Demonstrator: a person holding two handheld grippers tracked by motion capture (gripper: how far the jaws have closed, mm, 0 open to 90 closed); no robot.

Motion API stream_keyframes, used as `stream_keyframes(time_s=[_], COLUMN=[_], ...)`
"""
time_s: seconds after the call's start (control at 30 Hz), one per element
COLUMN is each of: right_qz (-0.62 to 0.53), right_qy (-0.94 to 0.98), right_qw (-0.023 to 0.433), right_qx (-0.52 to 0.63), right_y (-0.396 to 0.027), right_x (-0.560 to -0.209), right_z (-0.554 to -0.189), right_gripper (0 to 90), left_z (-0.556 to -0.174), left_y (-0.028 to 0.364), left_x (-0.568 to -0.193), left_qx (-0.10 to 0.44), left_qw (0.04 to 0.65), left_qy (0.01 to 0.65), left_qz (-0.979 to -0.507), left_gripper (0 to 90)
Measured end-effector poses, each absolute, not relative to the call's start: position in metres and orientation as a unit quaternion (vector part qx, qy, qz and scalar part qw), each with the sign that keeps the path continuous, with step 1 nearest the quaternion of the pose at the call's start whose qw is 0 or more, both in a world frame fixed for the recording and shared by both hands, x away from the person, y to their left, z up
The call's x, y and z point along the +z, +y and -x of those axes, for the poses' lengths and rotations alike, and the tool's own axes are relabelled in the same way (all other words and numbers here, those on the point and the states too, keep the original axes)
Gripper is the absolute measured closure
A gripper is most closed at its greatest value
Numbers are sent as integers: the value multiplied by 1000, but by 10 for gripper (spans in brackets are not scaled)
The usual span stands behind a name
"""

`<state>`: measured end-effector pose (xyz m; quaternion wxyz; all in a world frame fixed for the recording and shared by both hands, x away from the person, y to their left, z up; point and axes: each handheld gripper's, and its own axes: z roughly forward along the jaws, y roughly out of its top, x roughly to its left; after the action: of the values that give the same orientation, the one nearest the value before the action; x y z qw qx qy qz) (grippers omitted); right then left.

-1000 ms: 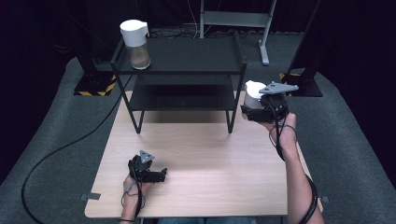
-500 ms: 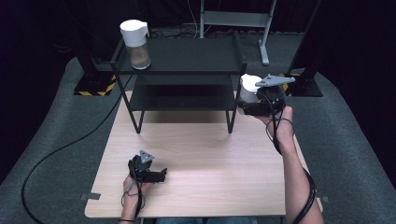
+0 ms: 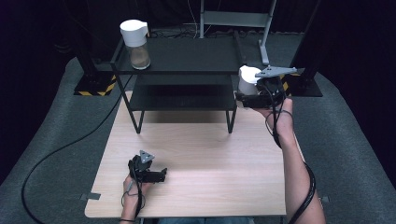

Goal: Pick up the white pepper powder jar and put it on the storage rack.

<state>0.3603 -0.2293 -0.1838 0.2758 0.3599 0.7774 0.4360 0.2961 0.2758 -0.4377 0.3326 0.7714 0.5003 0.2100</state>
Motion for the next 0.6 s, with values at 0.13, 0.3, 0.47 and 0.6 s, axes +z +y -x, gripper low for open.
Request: stream_keyframes(time_s=[0.13,0.3,0.47,0.6], right_qz=[-358,-352,-348,-347], right_qy=[777,778,779,778], right_qw=[272,273,275,275], right_qx=[440,443,444,446], right_y=[-229,-227,-224,-223], right_x=[-177,-169,-162,-157], right_z=[-363,-364,-365,-367], right_gripper=[298,298,298,298], left_z=[-296,-296,-296,-296], left_y=[276,276,276,276], left_x=[-438,-438,-438,-438], left_qx=[210,210,210,210], left_qw=[332,333,333,332], left_qy=[500,501,500,500], left_qz=[-771,-771,-771,-771], left_gripper=[3,3,3,3])
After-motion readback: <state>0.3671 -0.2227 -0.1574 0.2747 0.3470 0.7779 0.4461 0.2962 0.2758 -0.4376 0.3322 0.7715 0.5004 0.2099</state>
